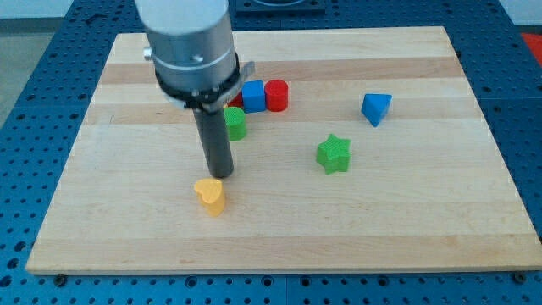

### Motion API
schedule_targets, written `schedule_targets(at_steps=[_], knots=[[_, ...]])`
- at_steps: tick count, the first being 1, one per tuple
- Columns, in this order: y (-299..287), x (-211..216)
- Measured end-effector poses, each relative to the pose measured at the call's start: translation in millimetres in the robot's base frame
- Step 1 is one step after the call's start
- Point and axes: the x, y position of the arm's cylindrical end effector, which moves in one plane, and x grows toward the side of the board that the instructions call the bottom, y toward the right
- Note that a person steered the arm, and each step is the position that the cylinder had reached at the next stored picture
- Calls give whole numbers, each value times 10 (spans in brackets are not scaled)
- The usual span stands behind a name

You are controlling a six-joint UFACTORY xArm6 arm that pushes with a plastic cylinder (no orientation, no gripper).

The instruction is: Slide the green star towards the center

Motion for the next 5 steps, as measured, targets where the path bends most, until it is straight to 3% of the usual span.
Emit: schedule_targets(at_steps=[2,5], knots=[[560,548],[1823,250]])
